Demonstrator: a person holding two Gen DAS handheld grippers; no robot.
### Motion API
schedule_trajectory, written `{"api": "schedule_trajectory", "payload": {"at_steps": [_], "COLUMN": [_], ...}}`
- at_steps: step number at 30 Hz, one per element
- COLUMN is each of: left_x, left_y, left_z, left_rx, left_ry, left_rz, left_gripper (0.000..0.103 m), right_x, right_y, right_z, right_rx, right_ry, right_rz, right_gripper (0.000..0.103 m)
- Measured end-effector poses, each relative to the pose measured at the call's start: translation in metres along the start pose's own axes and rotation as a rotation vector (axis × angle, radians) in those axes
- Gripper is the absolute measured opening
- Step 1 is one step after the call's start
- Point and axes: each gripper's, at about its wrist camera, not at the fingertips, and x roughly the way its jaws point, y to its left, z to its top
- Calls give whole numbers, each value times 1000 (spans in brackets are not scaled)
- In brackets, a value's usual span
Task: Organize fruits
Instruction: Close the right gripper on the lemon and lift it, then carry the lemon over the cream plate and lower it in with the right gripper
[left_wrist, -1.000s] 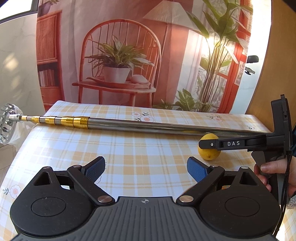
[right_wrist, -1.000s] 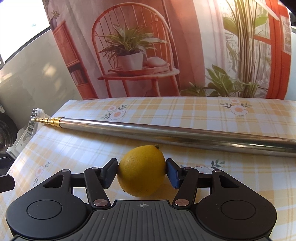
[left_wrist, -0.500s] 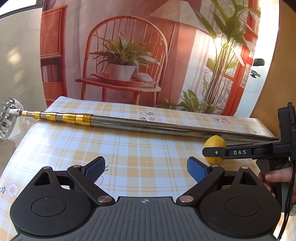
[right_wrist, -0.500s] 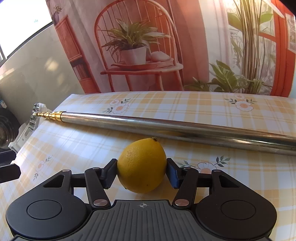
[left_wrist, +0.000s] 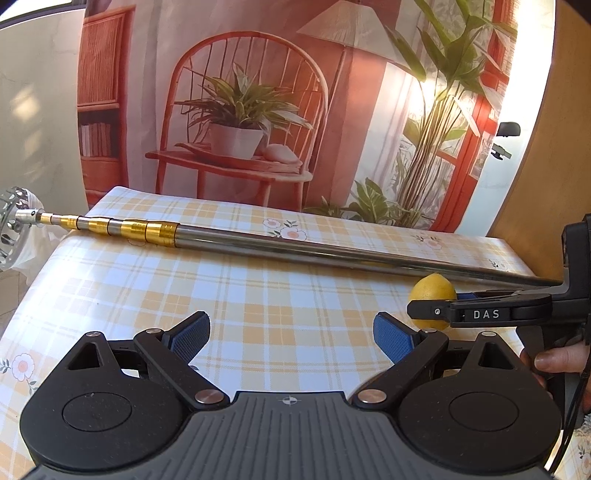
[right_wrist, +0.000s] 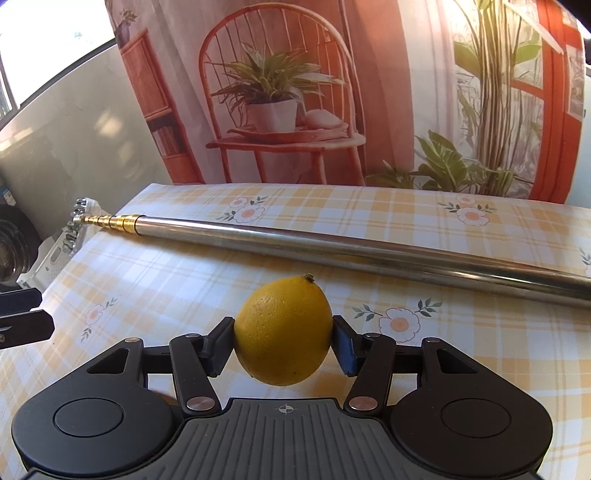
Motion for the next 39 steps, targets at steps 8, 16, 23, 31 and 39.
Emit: {"api": "schedule_trajectory", "payload": {"at_steps": [8,16,23,31,39], "left_x": [-13,-29,-41,-50,-53], "left_y": [-15,-22,-30,-32,-31], "left_z": [-7,-14,-22,-31,-36], "left_rx": [84,106,129,140,140], "left_ry": [7,4,5,13,24], "left_rz": [27,33,35,41,52], "left_gripper": [97,97,97,97,97], "right_x": [-34,-63,-83,-98,-100], "right_y": [16,35,51,65,77], "right_z": [-6,-16,-30,-48,-65], "right_rx": [-24,-39,-52,-51,-75], "right_ry": [-45,-80,-96,-101,-73], "right_rz": [23,52,78,89,91], "right_gripper": [52,52,52,52,52]}}
